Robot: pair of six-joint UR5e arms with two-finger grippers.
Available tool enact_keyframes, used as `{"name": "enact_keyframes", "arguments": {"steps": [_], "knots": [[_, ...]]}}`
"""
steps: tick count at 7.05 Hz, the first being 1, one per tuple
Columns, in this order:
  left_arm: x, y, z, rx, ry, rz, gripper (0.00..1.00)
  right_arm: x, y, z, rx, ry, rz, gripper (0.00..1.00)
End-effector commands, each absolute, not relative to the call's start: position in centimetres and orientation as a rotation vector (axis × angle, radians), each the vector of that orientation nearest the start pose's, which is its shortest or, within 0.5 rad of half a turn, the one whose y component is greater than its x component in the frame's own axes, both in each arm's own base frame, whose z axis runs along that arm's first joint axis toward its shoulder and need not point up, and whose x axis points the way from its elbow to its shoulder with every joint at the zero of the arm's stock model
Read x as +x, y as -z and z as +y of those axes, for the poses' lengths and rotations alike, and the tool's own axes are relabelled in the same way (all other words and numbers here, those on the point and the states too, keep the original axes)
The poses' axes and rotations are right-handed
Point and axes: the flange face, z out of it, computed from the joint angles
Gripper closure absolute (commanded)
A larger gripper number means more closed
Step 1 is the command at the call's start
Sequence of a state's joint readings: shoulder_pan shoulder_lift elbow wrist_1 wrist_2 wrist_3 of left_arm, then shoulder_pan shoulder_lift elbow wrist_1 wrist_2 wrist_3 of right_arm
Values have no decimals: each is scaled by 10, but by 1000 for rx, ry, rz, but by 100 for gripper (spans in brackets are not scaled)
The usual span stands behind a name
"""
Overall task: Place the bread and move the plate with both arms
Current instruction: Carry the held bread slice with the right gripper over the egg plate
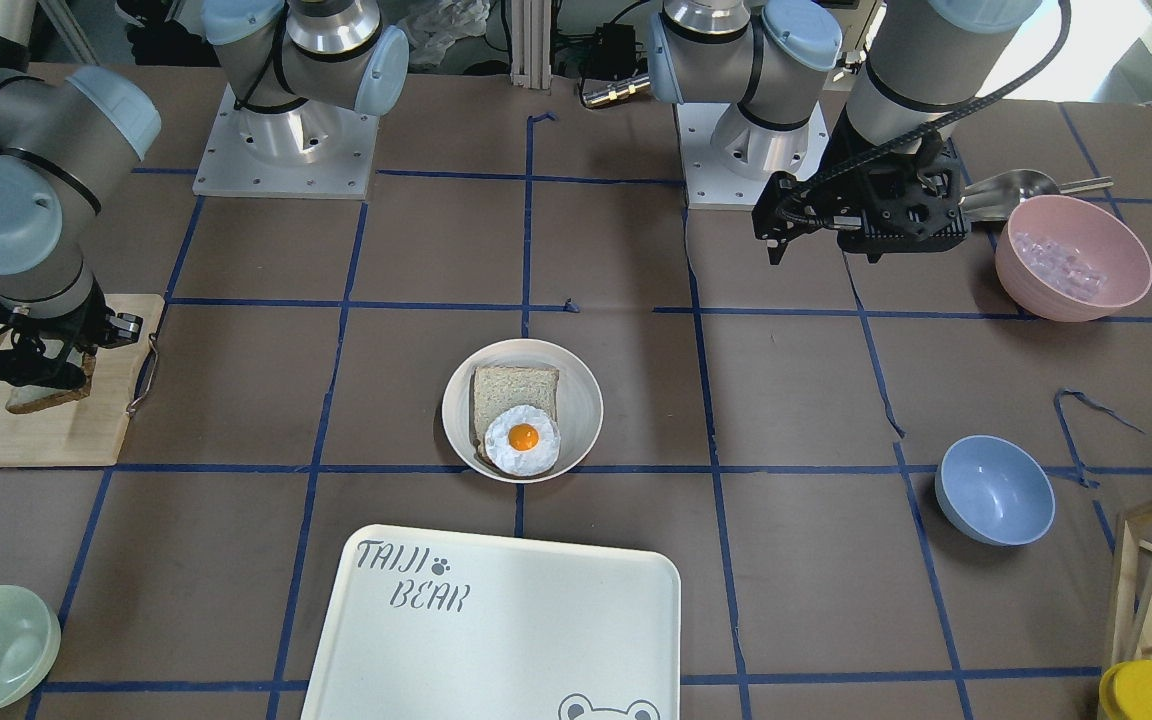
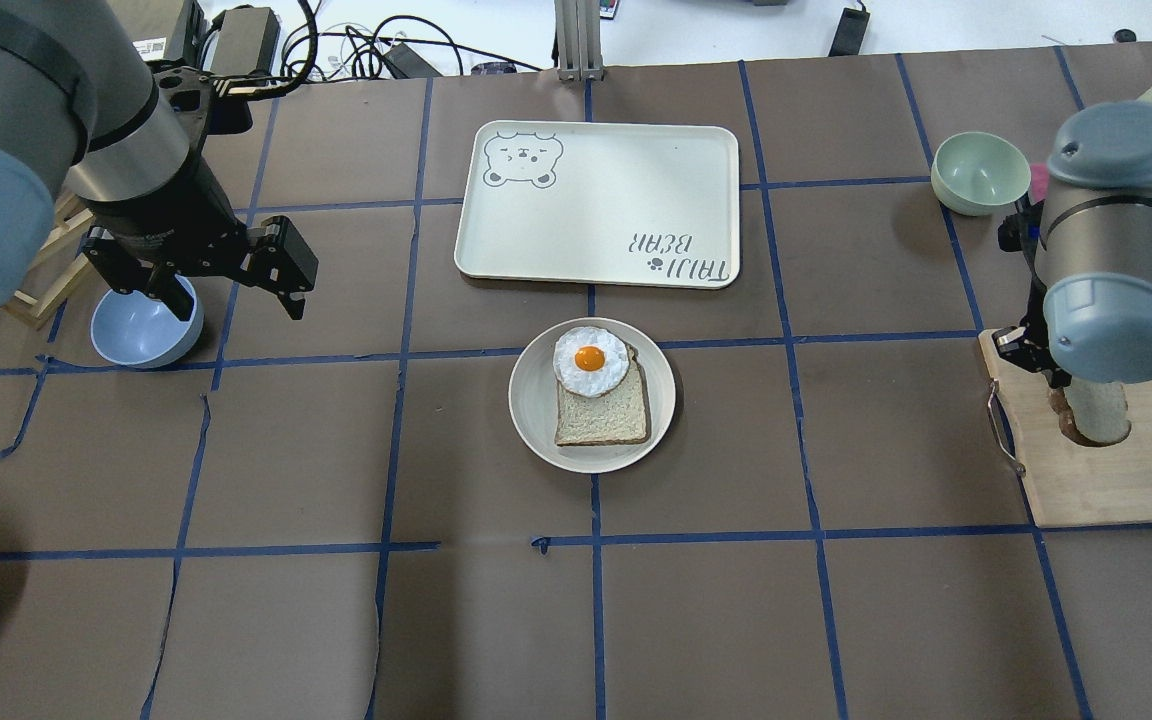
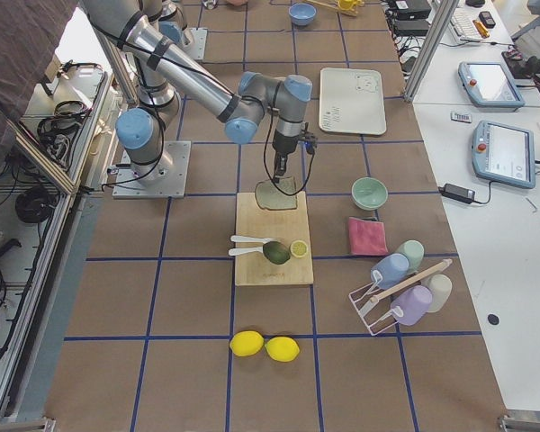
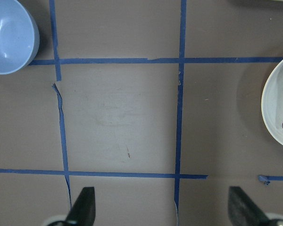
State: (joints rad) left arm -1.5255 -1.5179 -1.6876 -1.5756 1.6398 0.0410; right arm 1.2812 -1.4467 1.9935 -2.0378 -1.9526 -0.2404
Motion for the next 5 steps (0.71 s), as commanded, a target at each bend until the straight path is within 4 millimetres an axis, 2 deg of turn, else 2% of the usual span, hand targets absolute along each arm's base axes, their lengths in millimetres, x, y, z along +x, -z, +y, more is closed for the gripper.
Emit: {"name": "enact_keyframes", "arguments": {"steps": [1,2,3,4,5], "knots": [[-106,-455,-466,-3,-113,3074,0,26,-353,-514,140,-291,3467,100],[-106,-455,-466,-1,-113,3074,0,85,-371,-521,150,-190,3463,100],[-105,-454,-467,-3,-118,3072,0,152,-368,-518,40,-133,3391,100],[-106,-456,-467,-3,-111,3074,0,217,-365,-510,71,-79,3363,100],[-106,-457,-467,-4,-106,3074,0,285,-359,-511,-10,49,3346,100]]}}
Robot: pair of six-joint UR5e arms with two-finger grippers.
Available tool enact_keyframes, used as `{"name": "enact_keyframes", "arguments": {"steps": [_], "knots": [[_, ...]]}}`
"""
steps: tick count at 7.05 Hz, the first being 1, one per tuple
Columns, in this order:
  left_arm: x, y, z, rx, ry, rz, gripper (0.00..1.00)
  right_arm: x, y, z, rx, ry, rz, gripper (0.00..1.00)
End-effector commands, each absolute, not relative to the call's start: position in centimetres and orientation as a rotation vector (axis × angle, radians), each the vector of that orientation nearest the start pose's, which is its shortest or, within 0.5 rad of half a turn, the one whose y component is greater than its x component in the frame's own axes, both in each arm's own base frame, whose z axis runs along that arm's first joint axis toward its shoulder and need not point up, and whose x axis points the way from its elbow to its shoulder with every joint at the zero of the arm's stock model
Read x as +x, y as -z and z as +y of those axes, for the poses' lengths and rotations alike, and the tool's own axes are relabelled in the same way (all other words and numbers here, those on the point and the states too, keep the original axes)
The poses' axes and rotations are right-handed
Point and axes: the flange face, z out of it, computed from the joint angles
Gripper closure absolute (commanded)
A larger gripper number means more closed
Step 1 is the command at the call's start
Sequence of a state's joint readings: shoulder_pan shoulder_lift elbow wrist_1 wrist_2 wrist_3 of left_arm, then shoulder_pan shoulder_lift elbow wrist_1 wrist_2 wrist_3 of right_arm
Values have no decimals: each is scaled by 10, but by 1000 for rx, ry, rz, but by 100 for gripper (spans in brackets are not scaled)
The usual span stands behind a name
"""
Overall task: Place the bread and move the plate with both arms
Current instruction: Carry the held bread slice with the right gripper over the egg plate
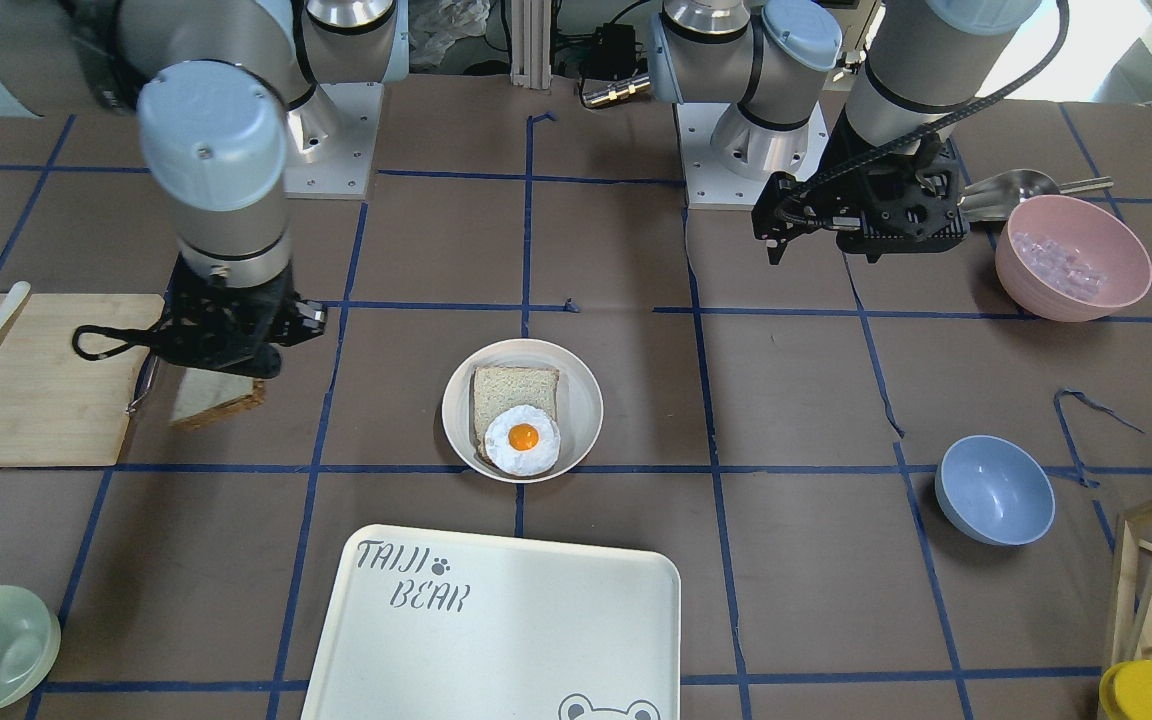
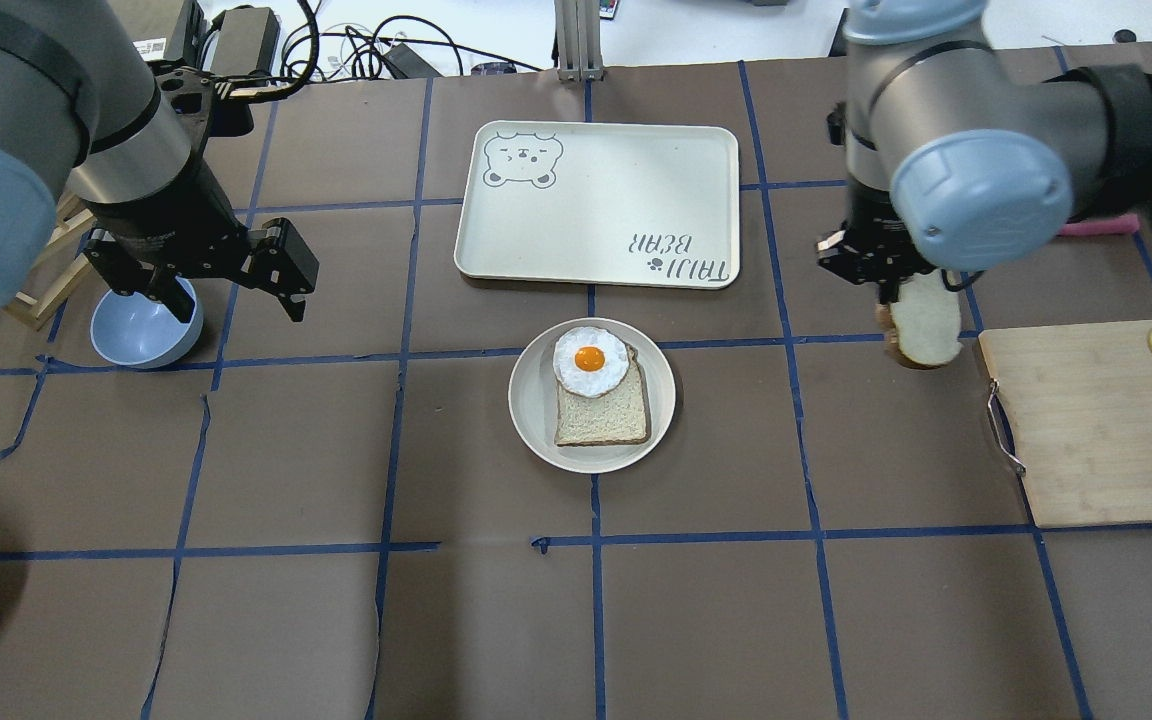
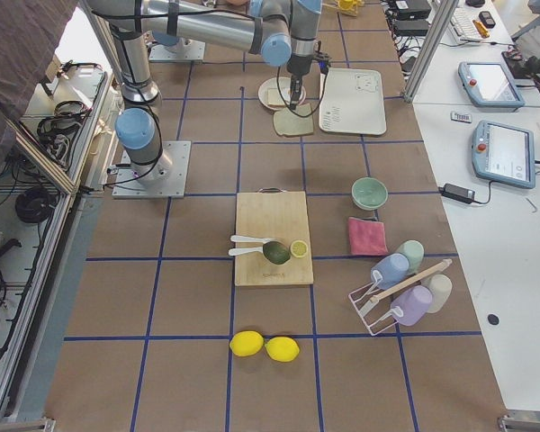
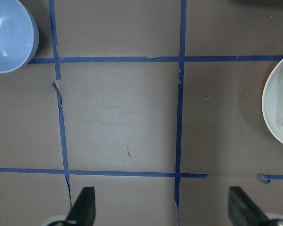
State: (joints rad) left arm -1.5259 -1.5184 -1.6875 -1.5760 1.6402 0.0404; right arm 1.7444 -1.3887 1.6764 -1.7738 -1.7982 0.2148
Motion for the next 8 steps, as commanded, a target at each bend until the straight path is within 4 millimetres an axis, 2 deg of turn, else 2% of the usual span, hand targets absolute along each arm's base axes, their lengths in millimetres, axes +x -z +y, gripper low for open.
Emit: {"name": "enact_keyframes", "arguments": {"steps": [1,2,3,4,6,8], "knots": [[-105,-457,-468,-3,-106,3072,0,342,-344,-514,-81,100,3332,100],[-105,-457,-468,-3,-106,3069,0,375,-323,-516,-81,53,3281,100],[-104,-457,-467,-3,-106,3066,0,396,-306,-511,-60,52,3258,100],[-104,-456,-467,-3,-109,3066,0,407,-301,-504,-90,47,3259,100],[-104,-456,-467,-3,-109,3065,0,405,-282,-492,-110,-16,3280,100],[-104,-456,-468,-3,-109,3066,0,404,-268,-491,-88,-15,3281,100]]}}
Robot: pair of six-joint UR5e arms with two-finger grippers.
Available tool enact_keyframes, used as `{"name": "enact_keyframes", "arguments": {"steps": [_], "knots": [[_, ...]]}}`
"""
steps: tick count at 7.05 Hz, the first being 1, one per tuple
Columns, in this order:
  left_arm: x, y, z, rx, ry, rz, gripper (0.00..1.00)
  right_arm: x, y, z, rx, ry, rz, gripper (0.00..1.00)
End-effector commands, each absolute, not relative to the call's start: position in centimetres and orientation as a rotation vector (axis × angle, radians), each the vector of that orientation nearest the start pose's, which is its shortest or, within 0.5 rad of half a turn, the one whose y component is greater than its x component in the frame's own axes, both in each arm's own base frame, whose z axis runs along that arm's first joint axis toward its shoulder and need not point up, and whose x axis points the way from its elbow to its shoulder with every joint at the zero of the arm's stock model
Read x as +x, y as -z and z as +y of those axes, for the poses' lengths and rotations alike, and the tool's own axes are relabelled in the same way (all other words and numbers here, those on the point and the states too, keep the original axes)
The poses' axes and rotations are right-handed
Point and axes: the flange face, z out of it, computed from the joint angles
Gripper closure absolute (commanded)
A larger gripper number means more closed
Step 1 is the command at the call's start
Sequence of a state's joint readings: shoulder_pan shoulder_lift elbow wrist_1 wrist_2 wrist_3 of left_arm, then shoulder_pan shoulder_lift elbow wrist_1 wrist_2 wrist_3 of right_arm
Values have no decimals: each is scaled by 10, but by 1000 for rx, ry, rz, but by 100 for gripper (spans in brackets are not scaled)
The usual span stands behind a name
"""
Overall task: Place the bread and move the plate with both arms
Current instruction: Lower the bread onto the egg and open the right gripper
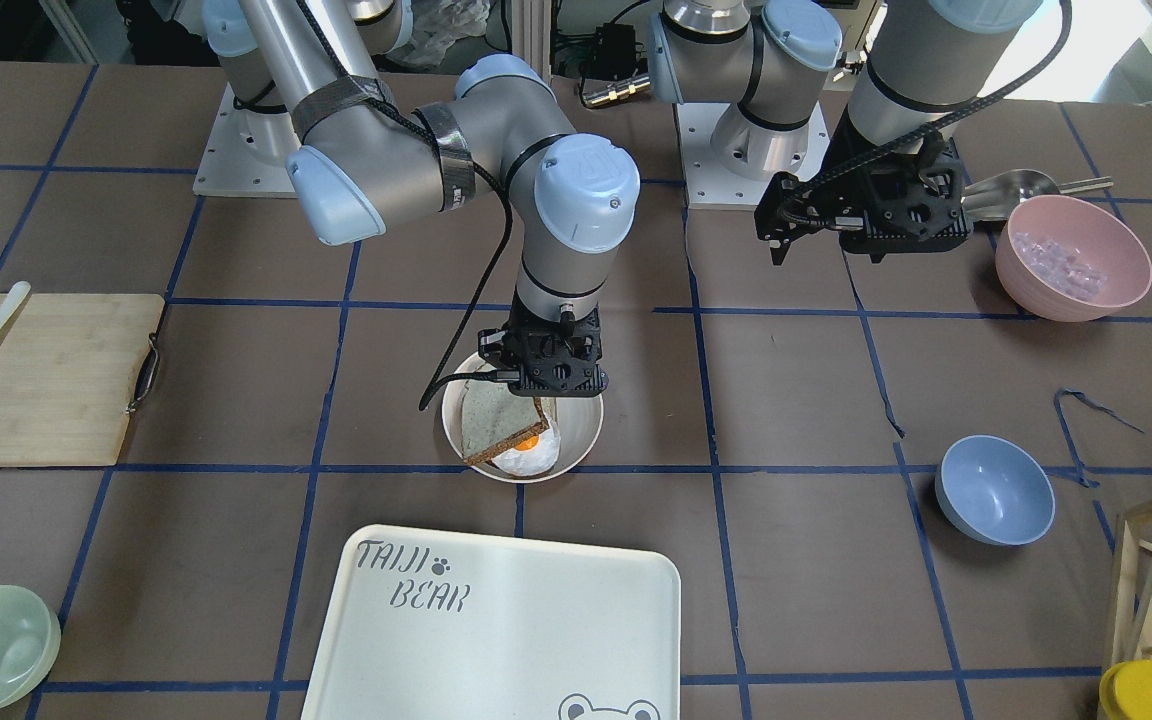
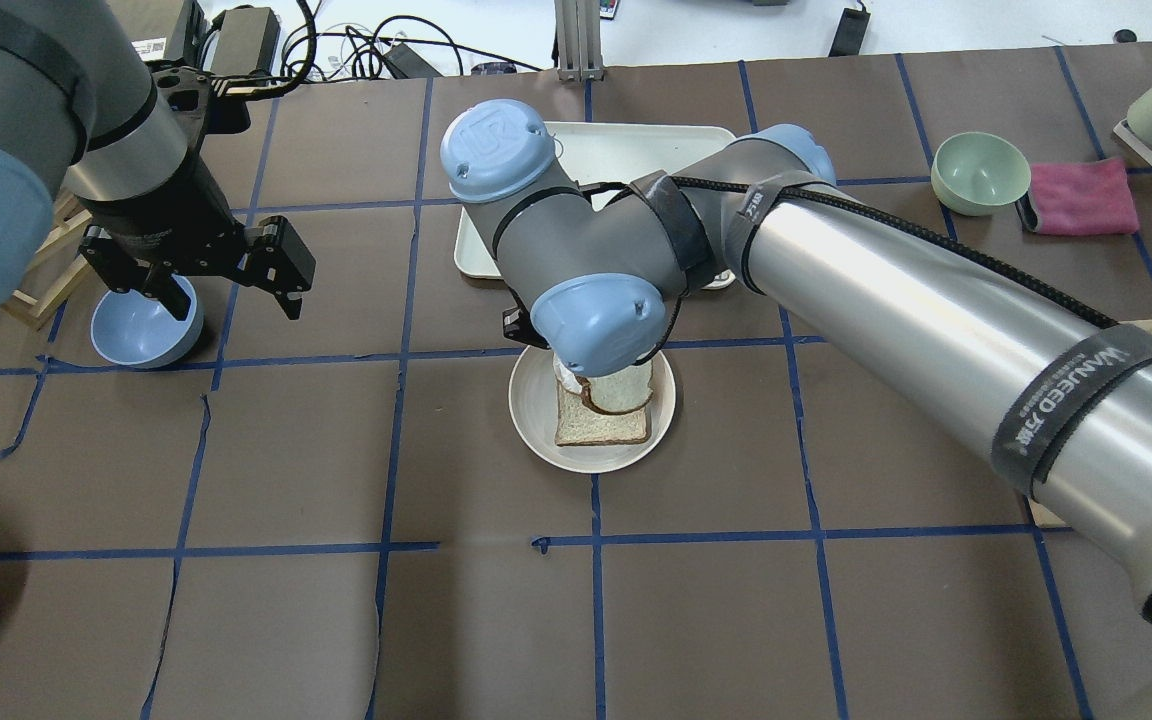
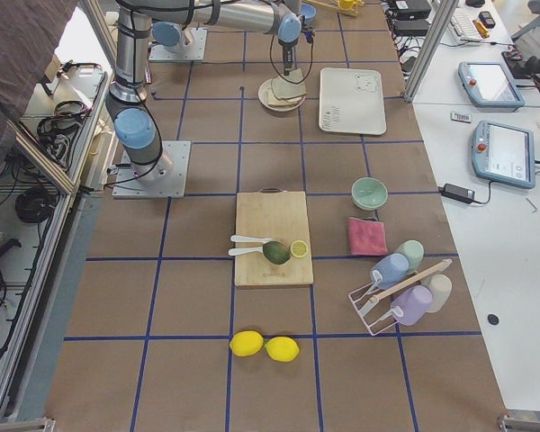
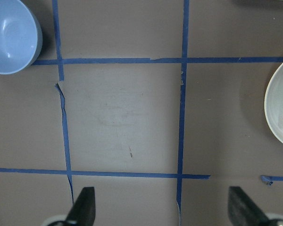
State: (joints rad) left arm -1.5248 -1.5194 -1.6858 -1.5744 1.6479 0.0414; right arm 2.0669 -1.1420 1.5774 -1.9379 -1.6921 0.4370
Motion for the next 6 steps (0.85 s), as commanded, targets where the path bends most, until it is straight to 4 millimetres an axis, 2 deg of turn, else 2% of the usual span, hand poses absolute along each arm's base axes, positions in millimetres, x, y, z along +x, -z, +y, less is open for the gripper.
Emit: {"name": "enact_keyframes", "arguments": {"steps": [1,2,3,4,5,6], "knots": [[-104,-456,-468,-3,-106,3066,0,405,-265,-491,39,-16,3280,100],[-104,-458,-467,-3,-99,3062,0,406,-251,-492,59,-55,3280,100],[-100,-455,-469,-1,-107,3025,0,407,-250,-492,52,-61,3280,100],[-99,-452,-472,-1,-110,3017,0,407,-249,-492,40,-58,3278,50],[-99,-447,-474,-2,-131,3018,0,409,-255,-493,44,-20,3261,29],[-97,-444,-475,-4,-152,3010,0,422,-266,-487,19,21,3214,17]]}}
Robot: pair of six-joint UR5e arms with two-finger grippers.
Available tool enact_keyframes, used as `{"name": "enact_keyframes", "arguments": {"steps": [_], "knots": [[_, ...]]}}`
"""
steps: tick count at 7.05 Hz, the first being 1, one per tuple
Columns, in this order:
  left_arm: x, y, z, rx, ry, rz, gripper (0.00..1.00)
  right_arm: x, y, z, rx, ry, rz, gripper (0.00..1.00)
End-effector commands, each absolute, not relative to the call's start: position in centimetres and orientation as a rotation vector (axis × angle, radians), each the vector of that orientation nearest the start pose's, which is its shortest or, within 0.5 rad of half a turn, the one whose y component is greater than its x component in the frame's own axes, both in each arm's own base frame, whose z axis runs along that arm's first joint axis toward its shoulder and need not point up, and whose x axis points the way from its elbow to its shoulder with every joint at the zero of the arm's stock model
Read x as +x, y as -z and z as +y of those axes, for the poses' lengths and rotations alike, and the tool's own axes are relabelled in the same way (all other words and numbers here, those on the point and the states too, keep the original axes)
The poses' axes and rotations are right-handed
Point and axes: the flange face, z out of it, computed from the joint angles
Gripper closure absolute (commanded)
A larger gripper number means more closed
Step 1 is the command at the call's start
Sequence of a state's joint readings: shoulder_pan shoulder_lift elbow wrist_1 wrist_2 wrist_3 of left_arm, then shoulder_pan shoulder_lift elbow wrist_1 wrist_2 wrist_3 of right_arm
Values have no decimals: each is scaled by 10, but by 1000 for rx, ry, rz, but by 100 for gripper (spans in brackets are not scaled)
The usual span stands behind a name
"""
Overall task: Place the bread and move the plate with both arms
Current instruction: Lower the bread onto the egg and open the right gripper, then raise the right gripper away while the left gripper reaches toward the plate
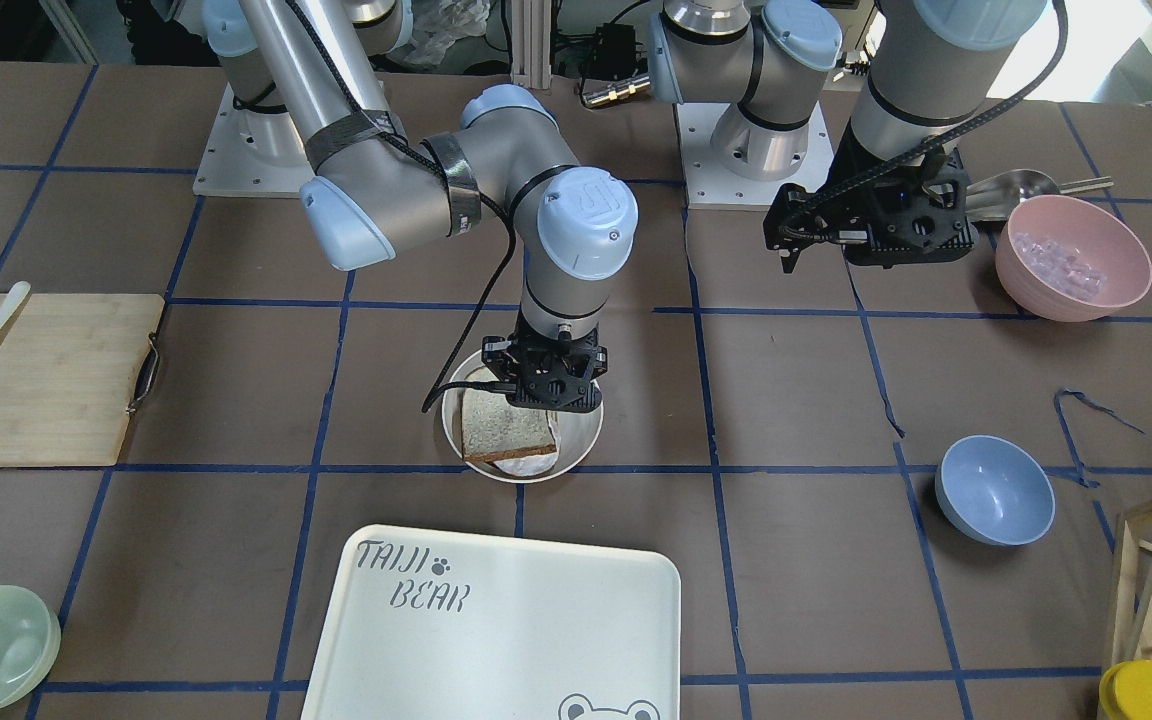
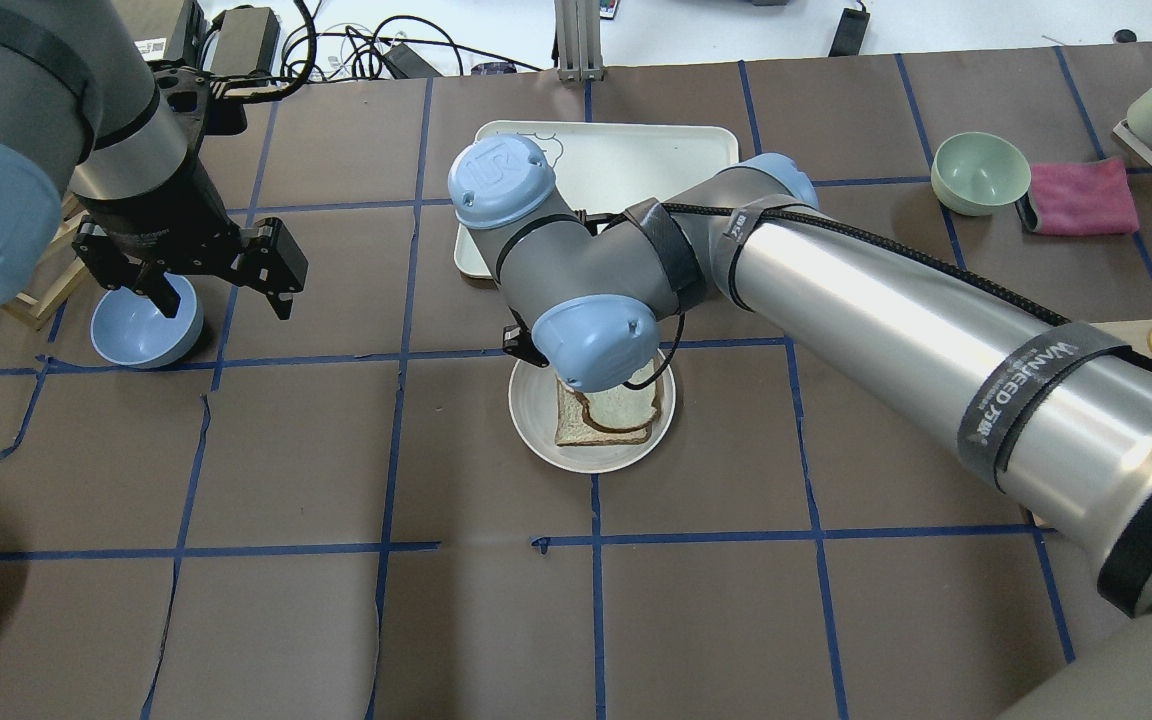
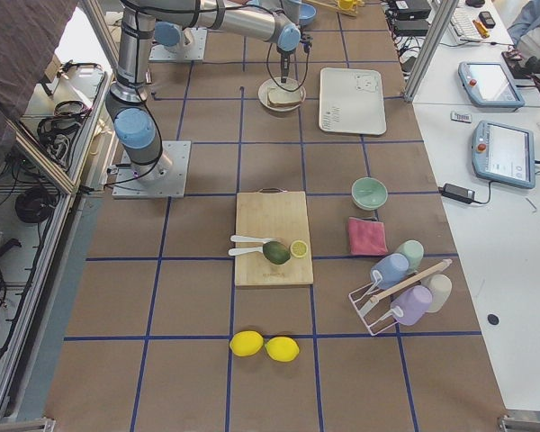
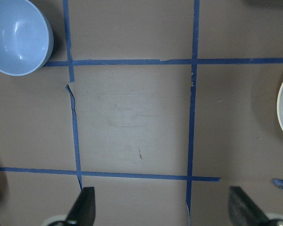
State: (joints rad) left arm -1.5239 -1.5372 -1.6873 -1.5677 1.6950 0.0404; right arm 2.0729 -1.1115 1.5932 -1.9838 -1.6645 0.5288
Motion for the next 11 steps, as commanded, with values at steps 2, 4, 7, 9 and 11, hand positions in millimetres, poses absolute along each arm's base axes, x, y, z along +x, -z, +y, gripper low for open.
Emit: {"name": "enact_keyframes", "arguments": {"steps": [2,4,7,9,11], "knots": [[-81,-433,-488,-60,-168,3020,0,418,-299,-506,-87,204,3158,0],[-75,-435,-491,-114,-131,3025,0,344,-351,-530,-118,159,3174,0],[-82,-392,-514,-75,-197,3029,0,229,-468,-491,-126,86,3201,0],[-138,-344,-529,55,-113,3131,0,190,-497,-490,-33,177,3208,0],[-179,-268,-516,133,-75,3274,0,151,-501,-500,-230,160,3201,0]]}}
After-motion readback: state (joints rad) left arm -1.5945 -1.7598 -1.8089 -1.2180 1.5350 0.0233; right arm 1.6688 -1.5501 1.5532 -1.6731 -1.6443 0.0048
